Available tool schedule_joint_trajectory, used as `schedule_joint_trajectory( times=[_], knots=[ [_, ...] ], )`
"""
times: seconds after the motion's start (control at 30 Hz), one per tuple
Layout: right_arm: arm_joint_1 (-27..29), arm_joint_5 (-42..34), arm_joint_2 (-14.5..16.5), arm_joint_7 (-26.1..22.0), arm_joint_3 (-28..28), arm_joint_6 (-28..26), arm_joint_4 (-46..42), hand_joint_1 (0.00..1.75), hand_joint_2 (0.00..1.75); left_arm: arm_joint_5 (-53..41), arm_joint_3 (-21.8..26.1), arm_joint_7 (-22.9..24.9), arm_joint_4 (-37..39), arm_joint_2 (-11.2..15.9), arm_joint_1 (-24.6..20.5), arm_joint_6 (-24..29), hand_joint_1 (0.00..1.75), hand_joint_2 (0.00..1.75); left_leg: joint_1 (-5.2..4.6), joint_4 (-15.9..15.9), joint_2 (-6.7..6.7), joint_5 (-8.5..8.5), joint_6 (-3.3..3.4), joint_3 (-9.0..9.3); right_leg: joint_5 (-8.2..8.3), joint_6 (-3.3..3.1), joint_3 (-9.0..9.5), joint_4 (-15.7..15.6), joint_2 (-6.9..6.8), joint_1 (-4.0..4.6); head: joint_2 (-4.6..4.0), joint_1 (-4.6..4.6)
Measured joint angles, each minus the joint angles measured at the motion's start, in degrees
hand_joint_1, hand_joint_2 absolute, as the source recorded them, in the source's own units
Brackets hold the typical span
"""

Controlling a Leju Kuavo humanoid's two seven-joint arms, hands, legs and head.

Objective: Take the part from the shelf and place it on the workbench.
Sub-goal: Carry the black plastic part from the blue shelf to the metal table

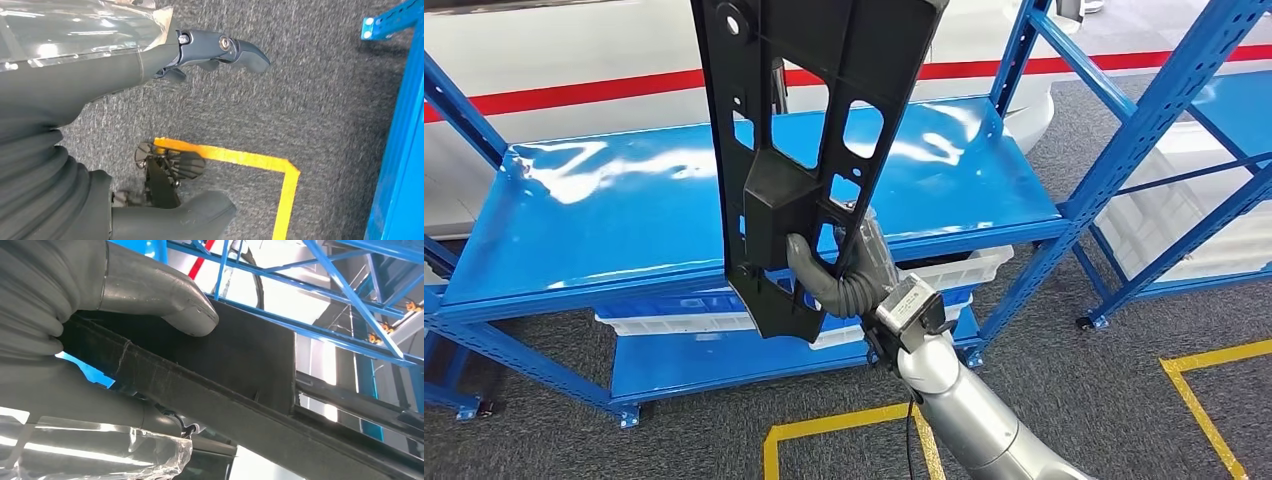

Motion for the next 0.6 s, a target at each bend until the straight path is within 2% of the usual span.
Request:
schedule_joint_trajectory(
  times=[0.03, 0.07, 0.1, 0.13, 0.2, 0.23, 0.27, 0.3, 0.33, 0.37, 0.4, 0.43, 0.47, 0.5, 0.53, 0.57, 0.6],
  knots=[
    [-0.05, 0.00, 0.02, 0.00, 0.01, 0.00, -0.01, 1.75, 1.75, -0.01, 0.00, 0.01, 0.00, -0.02, -0.01, 0.02, 0.00, 1.75, -0.09, 0.35, -0.02, 0.20, -0.24, -0.50, 0.72, 0.08, 2.77, -4.17, 0.00, 0.08, 0.00, -0.01],
    [-0.07, 0.00, 0.04, 0.00, 0.01, 0.00, -0.02, 1.75, 1.75, -0.02, 0.00, 0.01, 0.00, -0.03, -0.02, 0.04, 0.00, 1.75, -0.18, 0.67, -0.03, 0.43, -0.54, -0.89, 1.15, -0.05, 4.60, -7.15, 0.00, 0.18, 0.00, -0.03],
    [-0.07, 0.00, 0.06, 0.00, -0.01, 0.00, -0.03, 1.75, 1.75, -0.03, 0.00, 0.01, 0.00, -0.03, -0.03, 0.04, 0.00, 1.75, -0.27, 0.97, -0.04, 0.66, -0.85, -1.24, 1.21, -0.27, 5.44, -8.73, 0.06, 0.27, 0.00, -0.02],
    [-0.05, 0.00, 0.06, 0.00, -0.02, 0.00, -0.03, 1.75, 1.75, -0.04, 0.00, 0.01, 0.01, -0.06, -0.02, 0.04, 0.00, 1.75, -0.28, 1.14, -0.04, 0.94, -1.20, -1.51, 1.28, -0.55, 5.37, -9.01, 0.14, 0.44, 0.00, -0.02],
    [-0.03, -0.01, 0.06, 0.00, -0.04, 0.00, -0.03, 1.75, 1.75, -0.05, 0.01, 0.01, 0.02, -0.05, 0.02, 0.04, 0.00, 1.75, -0.05, 1.49, -0.18, 0.99, -1.96, -1.98, 1.96, -1.52, 4.52, -9.17, 0.13, 0.05, 0.00, 0.04],
    [-0.04, -0.01, 0.10, 0.00, -0.04, 0.00, -0.03, 1.75, 1.75, -0.07, 0.01, 0.01, 0.02, -0.06, 0.05, 0.04, 0.00, 1.75, 0.15, 2.39, -0.30, -0.16, -2.33, -2.47, 2.48, -2.27, 4.16, -9.29, 0.07, -0.14, 0.00, 0.00],
    [-0.04, -0.01, 0.17, 0.00, -0.04, 0.00, -0.04, 1.75, 1.75, -0.08, 0.01, 0.02, 0.02, -0.05, 0.07, 0.04, 0.00, 1.75, 0.33, 4.28, -0.42, -2.24, -2.68, -3.22, 3.06, -2.94, 3.75, -9.47, 0.00, -0.40, 0.00, -0.04],
    [-0.01, -0.01, 0.25, 0.00, -0.04, 0.00, -0.04, 1.75, 1.75, -0.09, 0.01, 0.03, 0.02, -0.07, 0.08, 0.04, 0.00, 1.75, 0.55, 7.21, -0.50, -5.05, -2.99, -4.20, 3.60, -3.38, 3.38, -9.46, -0.05, -0.41, 0.00, -0.07],
    [0.05, 0.01, 0.32, 0.01, -0.05, 0.00, -0.04, 1.75, 1.75, -0.11, 0.00, 0.05, 0.02, -0.10, 0.09, 0.05, 0.00, 1.75, 0.72, 10.90, -0.52, -7.76, -3.32, -5.21, 4.13, -3.65, 2.70, -9.45, -0.07, -0.39, 0.00, -0.13],
    [0.16, 0.03, 0.36, 0.01, -0.06, 0.00, -0.04, 1.75, 1.75, -0.14, 0.00, 0.10, 0.02, -0.11, 0.09, 0.06, 0.00, 1.75, 0.88, 14.32, -0.51, -9.50, -3.63, -5.96, 4.66, -3.66, 2.01, -9.42, -0.08, -0.35, 0.00, -0.14],
    [0.27, 0.05, 0.37, 0.02, -0.08, 0.00, -0.04, 1.75, 1.75, -0.16, 0.01, 0.14, 0.02, -0.11, 0.09, 0.07, 0.00, 1.75, 1.03, 16.63, -0.50, -9.99, -3.87, -6.14, 5.19, -3.58, 1.32, -9.39, -0.08, -0.32, 0.00, -0.13],
    [0.39, 0.08, 0.37, 0.03, -0.11, 0.00, -0.04, 1.75, 1.75, -0.19, 0.01, 0.18, 0.02, -0.11, 0.08, 0.08, 0.00, 1.75, 1.18, 17.14, -0.50, -9.21, -4.02, -5.43, 5.70, -3.44, 0.63, -9.34, -0.07, -0.32, 0.00, -0.14],
    [0.50, 0.08, 0.37, 0.04, -0.16, 0.00, -0.04, 1.75, 1.75, -0.21, 0.02, 0.20, 0.02, -0.11, 0.07, 0.08, 0.00, 1.75, 1.30, 15.47, -0.49, -7.60, -4.03, -3.63, 6.20, -3.25, 0.02, -9.30, -0.04, -0.33, 0.00, -0.14],
    [0.57, 0.09, 0.37, 0.05, -0.20, 0.00, -0.05, 1.75, 1.75, -0.22, 0.02, 0.21, 0.01, -0.10, 0.04, 0.08, 0.00, 1.75, 1.39, 12.10, -0.53, -6.03, -3.91, -0.94, 6.64, -3.00, -0.47, -9.26, -0.01, -0.34, 0.00, -0.14],
    [0.60, 0.10, 0.38, 0.05, -0.25, 0.00, -0.10, 1.75, 1.75, -0.24, 0.02, 0.21, 0.00, -0.10, -0.03, 0.08, 0.00, 1.75, 1.37, 7.81, -0.62, -5.33, -3.69, 2.15, 7.05, -2.73, -0.86, -9.24, 0.03, -0.27, 0.00, -0.15],
    [0.60, 0.11, 0.39, 0.06, -0.28, 0.00, -0.15, 1.75, 1.75, -0.25, 0.01, 0.21, -0.02, -0.09, -0.12, 0.08, 0.00, 1.75, 1.28, 3.86, -0.71, -5.29, -3.40, 4.79, 7.47, -2.36, -1.13, -9.22, 0.02, -0.20, 0.00, -0.10],
    [0.57, 0.13, 0.40, 0.06, -0.31, 0.00, -0.21, 1.75, 1.75, -0.26, 0.01, 0.21, -0.02, -0.09, -0.19, 0.08, 0.00, 1.75, 1.08, 1.15, -0.80, -5.67, -3.08, 6.44, 7.90, -1.94, -1.29, -9.25, -0.03, -0.15, 0.00, -0.08]
  ],
)
